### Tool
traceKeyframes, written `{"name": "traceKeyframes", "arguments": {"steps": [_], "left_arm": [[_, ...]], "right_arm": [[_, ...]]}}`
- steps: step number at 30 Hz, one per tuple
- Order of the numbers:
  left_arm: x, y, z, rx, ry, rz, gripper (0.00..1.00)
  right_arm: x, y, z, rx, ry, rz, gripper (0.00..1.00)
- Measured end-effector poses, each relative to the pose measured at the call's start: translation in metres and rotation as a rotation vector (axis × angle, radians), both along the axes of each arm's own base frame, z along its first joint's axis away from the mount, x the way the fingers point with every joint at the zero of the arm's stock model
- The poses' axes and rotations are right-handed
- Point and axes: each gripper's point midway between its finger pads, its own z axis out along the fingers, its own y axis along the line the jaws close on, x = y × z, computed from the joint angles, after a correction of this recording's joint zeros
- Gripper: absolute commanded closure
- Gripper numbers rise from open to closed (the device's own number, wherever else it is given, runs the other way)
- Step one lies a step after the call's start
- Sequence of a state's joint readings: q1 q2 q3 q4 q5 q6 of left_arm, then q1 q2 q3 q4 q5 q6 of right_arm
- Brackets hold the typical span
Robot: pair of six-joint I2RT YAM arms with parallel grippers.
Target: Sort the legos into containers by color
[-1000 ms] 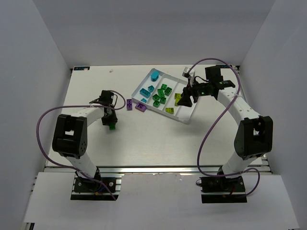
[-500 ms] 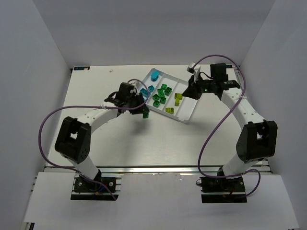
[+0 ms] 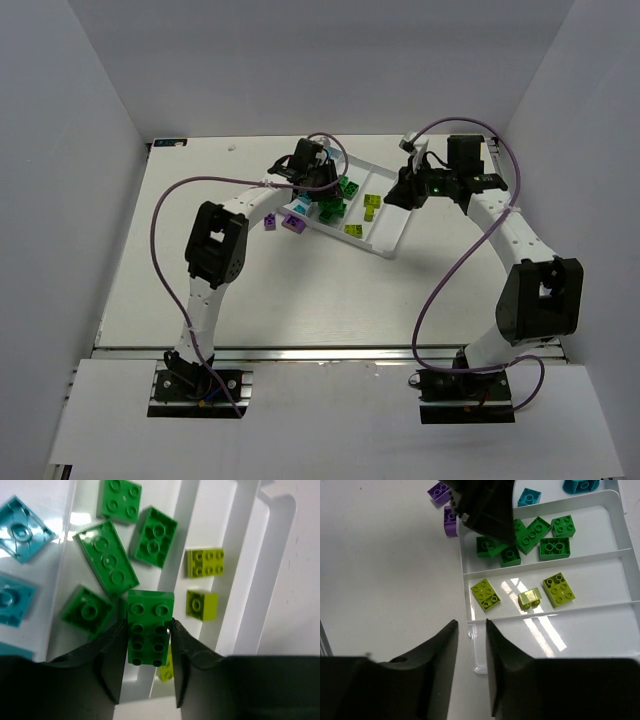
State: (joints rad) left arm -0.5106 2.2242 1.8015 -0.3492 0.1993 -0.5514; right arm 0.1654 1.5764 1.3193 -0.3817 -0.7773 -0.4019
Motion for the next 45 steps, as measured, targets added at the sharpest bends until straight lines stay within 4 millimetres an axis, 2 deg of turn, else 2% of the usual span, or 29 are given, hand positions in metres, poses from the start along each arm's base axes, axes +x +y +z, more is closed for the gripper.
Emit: {"name": "traceKeyframes", "arguments": {"steps": [2, 3, 4, 6, 9, 13, 16, 18, 21, 23, 25, 28, 29, 30, 32, 35, 37, 38, 45], "left_arm": [[0.011, -0.001, -0.004, 0.028, -0.003, 0.014, 0.37], [0.015, 0.0, -0.005, 0.041, -0.006, 0.017, 0.35], [0.017, 0.0, -0.006, 0.051, -0.002, 0.023, 0.29], [0.021, 0.001, -0.004, 0.062, -0.006, 0.03, 0.26], [0.024, 0.003, 0.001, 0.077, -0.014, 0.04, 0.25], [0.024, 0.01, 0.008, 0.111, -0.033, 0.047, 0.25], [0.017, 0.025, 0.022, 0.161, -0.057, 0.07, 0.25], [0.002, 0.044, 0.039, 0.196, -0.084, 0.097, 0.25], [-0.034, 0.082, 0.078, 0.227, -0.136, 0.155, 0.15], [-0.058, 0.109, 0.105, 0.226, -0.177, 0.205, 0.05], [-0.082, 0.137, 0.127, 0.201, -0.222, 0.269, 0.04], [-0.114, 0.181, 0.14, 0.16, -0.251, 0.379, 0.04], [-0.122, 0.193, 0.138, 0.152, -0.25, 0.41, 0.04], [-0.132, 0.206, 0.131, 0.151, -0.238, 0.445, 0.04], [-0.152, 0.223, 0.111, 0.147, -0.201, 0.493, 0.05], [-0.181, 0.235, 0.08, 0.145, -0.135, 0.531, 0.06], [-0.198, 0.241, 0.069, 0.138, -0.105, 0.556, 0.06], [-0.205, 0.243, 0.068, 0.129, -0.101, 0.568, 0.06], [-0.231, 0.258, 0.074, 0.061, -0.13, 0.648, 0.06]], "right_arm": [[-0.002, 0.0, 0.0, 0.002, -0.002, 0.0, 0.49], [-0.003, 0.0, 0.0, 0.003, -0.006, 0.002, 0.45], [-0.003, 0.0, -0.001, 0.003, -0.008, 0.003, 0.41], [-0.004, 0.0, -0.001, 0.0, -0.018, 0.011, 0.32], [-0.004, 0.0, 0.0, -0.005, -0.044, 0.034, 0.25], [-0.008, 0.006, 0.003, -0.004, -0.1, 0.105, 0.2], [-0.014, 0.016, -0.002, -0.033, -0.141, 0.183, 0.19], [-0.021, 0.03, -0.009, -0.066, -0.171, 0.266, 0.18], [-0.035, 0.058, -0.02, -0.118, -0.236, 0.419, 0.15], [-0.046, 0.074, -0.028, -0.146, -0.286, 0.521, 0.14], [-0.058, 0.09, -0.035, -0.169, -0.335, 0.62, 0.14], [-0.07, 0.115, -0.045, -0.196, -0.39, 0.737, 0.18], [-0.071, 0.123, -0.048, -0.203, -0.401, 0.761, 0.28], [-0.072, 0.132, -0.051, -0.215, -0.413, 0.782, 0.34], [-0.073, 0.151, -0.059, -0.237, -0.416, 0.801, 0.39], [-0.071, 0.179, -0.075, -0.263, -0.398, 0.806, 0.46], [-0.068, 0.196, -0.086, -0.278, -0.383, 0.794, 0.46], [-0.066, 0.203, -0.092, -0.286, -0.374, 0.786, 0.43], [-0.035, 0.232, -0.12, -0.358, -0.367, 0.703, 0.33]]}}
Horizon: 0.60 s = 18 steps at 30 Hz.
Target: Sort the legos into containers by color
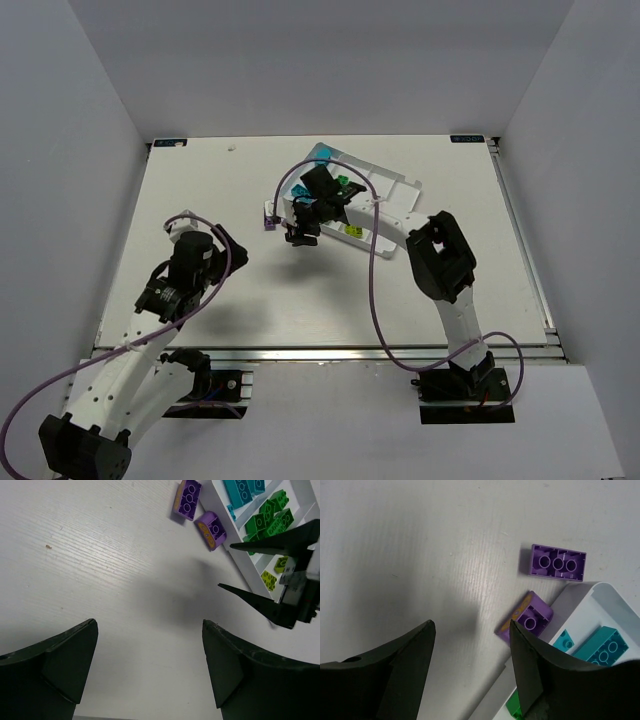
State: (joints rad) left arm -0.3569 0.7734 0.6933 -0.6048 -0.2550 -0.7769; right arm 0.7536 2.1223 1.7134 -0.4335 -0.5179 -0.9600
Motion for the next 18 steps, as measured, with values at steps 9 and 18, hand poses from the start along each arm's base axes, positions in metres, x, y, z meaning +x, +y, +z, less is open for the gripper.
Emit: {"name": "traceKeyframes", "arguments": {"steps": [9, 18], "left_arm": [[-0.012, 0.003, -0.022, -0.037, 0.061, 0.045, 0.06], [-0.021, 0.004, -0.024, -0.088, 0.063, 0.083, 0.07]], "right_arm": [[0.024, 0.009, -0.022, -0.034, -0.08, 0.019, 0.18], [0.036, 0.026, -0.037, -0.036, -0.117, 0.112, 0.17]]}}
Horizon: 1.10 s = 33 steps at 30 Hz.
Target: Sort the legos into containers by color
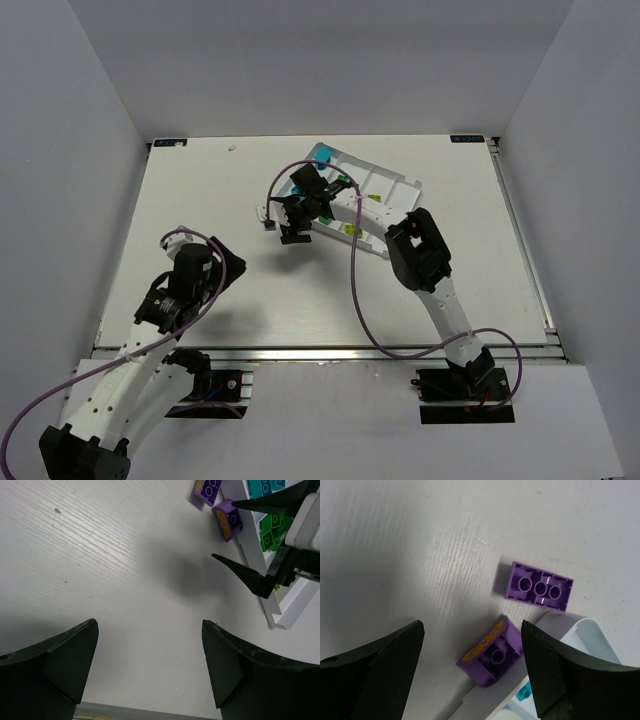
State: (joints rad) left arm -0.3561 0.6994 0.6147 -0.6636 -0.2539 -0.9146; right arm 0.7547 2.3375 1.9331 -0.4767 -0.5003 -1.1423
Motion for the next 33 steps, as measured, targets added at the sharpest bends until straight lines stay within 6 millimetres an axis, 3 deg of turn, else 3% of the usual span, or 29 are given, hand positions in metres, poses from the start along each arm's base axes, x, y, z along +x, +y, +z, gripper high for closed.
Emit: {"name": "traceKeyframes", "arguments": {"steps": [4, 11, 22, 28, 33], "left_arm": [[-0.004, 0.001, 0.002, -0.015, -0.005, 0.011, 0.07], [-0.005, 0.001, 0.001, -0.022, 0.002, 0.019, 0.07], [-0.004, 0.001, 0.0, -0.02, 0.009, 0.02, 0.07], [-0.004, 0.001, 0.0, -0.024, 0.005, 0.021, 0.07], [-0.003, -0.001, -0.002, -0.033, 0.001, 0.02, 0.08]], "right_arm": [[0.008, 0.006, -0.005, -0.002, -0.01, 0.012, 0.17], [0.009, 0.0, -0.017, -0.047, 0.015, 0.031, 0.18], [0.002, -0.026, -0.021, -0.089, 0.054, 0.047, 0.24], [-0.035, -0.058, -0.019, -0.139, 0.128, 0.074, 0.29], [-0.09, -0.099, -0.016, -0.186, 0.233, 0.096, 0.3]]}}
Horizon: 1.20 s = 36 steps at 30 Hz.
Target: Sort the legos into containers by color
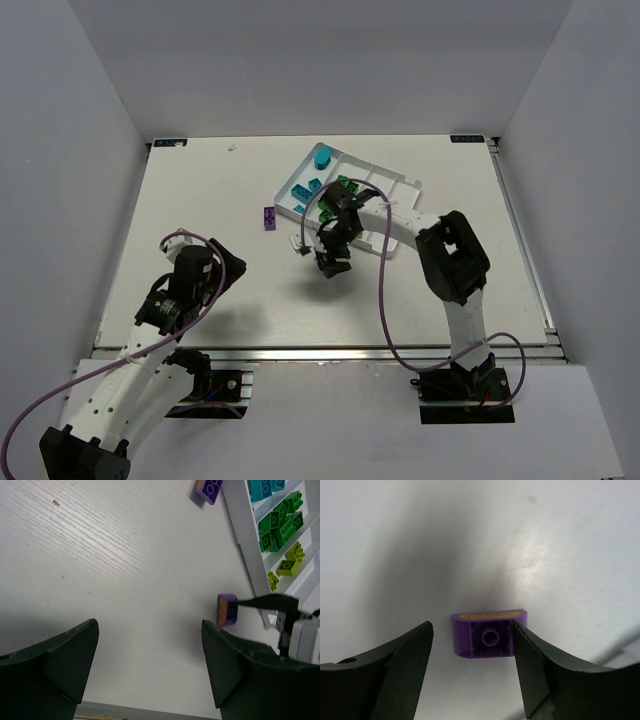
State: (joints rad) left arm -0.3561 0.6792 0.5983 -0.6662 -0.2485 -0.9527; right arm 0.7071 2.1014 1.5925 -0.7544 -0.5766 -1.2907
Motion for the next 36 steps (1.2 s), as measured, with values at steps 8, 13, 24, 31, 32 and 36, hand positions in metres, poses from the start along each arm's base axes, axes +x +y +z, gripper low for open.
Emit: {"name": "traceKeyframes", "arguments": {"steps": [8, 13, 24, 31, 32, 36], "left_arm": [[-0.001, -0.003, -0.006, -0.02, 0.008, -0.005, 0.08], [0.0, -0.005, -0.004, -0.03, 0.002, -0.008, 0.08], [0.0, 0.0, -0.001, -0.038, -0.013, 0.038, 0.03], [0.001, 0.002, 0.0, -0.041, -0.019, 0.05, 0.03], [0.001, 0.002, 0.0, -0.041, -0.018, 0.05, 0.03], [0.001, 0.002, 0.0, -0.043, -0.017, 0.053, 0.03]], "right_arm": [[-0.051, -0.028, 0.035, 0.031, 0.06, -0.029, 0.11], [-0.043, -0.02, 0.07, 0.099, 0.029, -0.126, 0.11], [-0.058, -0.055, 0.043, -0.039, 0.128, -0.741, 0.11], [-0.043, -0.057, 0.032, -0.068, 0.207, -1.064, 0.11], [-0.042, -0.056, 0.029, -0.076, 0.222, -1.095, 0.11], [-0.039, -0.05, 0.013, -0.119, 0.272, -1.176, 0.11]]}}
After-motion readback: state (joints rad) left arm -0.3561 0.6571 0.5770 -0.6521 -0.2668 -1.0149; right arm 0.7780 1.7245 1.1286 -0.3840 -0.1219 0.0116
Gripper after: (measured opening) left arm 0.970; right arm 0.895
